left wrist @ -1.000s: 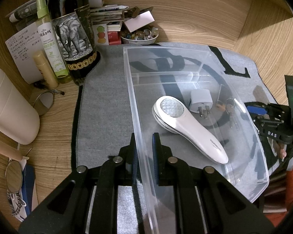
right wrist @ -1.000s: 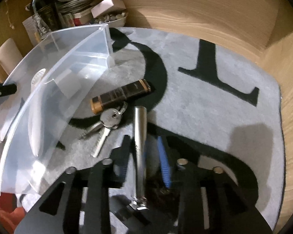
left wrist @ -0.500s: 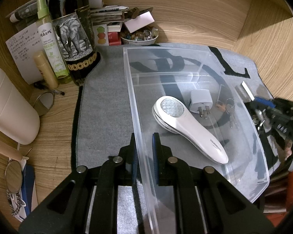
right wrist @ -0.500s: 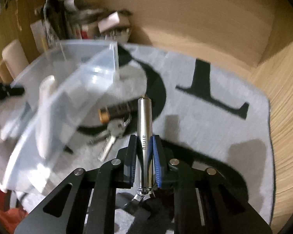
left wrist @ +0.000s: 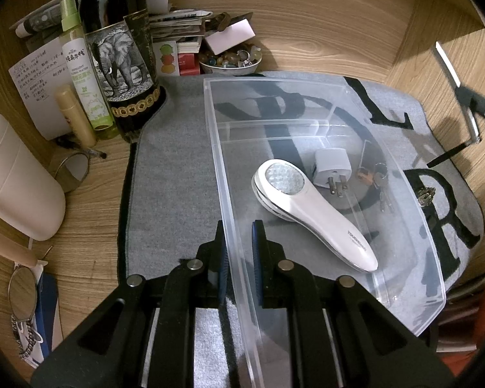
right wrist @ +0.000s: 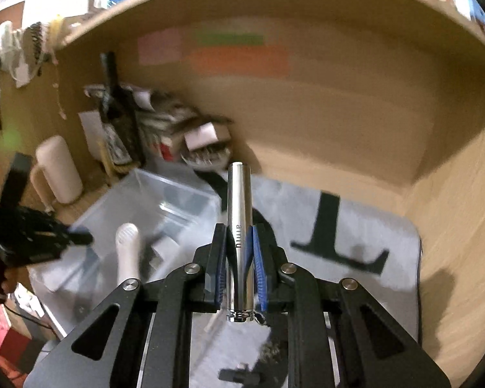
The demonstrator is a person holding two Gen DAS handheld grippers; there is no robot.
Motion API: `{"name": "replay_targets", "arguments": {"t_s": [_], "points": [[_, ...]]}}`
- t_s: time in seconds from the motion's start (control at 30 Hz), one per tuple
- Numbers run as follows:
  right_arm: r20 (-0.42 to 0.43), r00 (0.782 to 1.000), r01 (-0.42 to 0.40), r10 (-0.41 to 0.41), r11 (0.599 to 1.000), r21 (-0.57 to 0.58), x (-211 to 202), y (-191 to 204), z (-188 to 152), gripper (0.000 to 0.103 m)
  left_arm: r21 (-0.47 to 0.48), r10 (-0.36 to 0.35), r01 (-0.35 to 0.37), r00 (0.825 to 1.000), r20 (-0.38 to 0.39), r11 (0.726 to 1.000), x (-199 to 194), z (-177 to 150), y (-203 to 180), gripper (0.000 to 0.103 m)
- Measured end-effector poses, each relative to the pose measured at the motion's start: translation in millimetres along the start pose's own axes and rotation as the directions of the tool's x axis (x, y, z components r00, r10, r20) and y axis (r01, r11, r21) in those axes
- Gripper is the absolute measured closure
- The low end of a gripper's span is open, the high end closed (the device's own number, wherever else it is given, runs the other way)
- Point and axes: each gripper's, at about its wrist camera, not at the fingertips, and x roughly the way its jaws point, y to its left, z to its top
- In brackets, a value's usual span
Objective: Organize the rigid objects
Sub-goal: 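Carry the silver tube into the clear box and open the right tool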
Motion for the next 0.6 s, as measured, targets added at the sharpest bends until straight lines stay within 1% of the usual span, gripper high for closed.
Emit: {"name": "replay_targets", "arguments": {"t_s": [0.03, 0.2, 0.37, 0.5, 0.6], "points": [[0.009, 1.000, -0.003, 0.003, 1.000, -0.008, -3.2, 3.6, 2.5, 0.089, 0.000, 0.000, 0.000, 1.000, 0.000, 1.000, -0.1, -0.4, -0.1, 0.091], [0.044, 0.997, -0.068, 0.071, 0.996, -0.062, -3.4, 30.9, 20.4, 0.089, -0.002, -0.002, 0.002, 1.000, 0.000, 1.000, -0.2, -0.3, -0.4, 0.091], [0.056, 0.984, -0.165, 0.171, 0.981, -0.102, 1.2, 62.0, 30.0, 0.089, 0.000, 0.000, 0.000, 1.000, 0.000, 1.000, -0.2, -0.4, -0.5, 0.091], [0.035, 0.973, -0.222, 0.228, 0.967, -0.121, 12.2, 82.6, 30.5, 0.089, -0.003, -0.003, 0.003, 1.000, 0.000, 1.000, 0.0, 0.1, 0.2, 0.091], [-0.012, 0.969, -0.246, 0.247, 0.960, -0.133, 28.9, 95.7, 26.8, 0.089, -0.003, -0.003, 0.003, 1.000, 0.002, 1.000, -0.1, -0.2, -0.4, 0.091]]}}
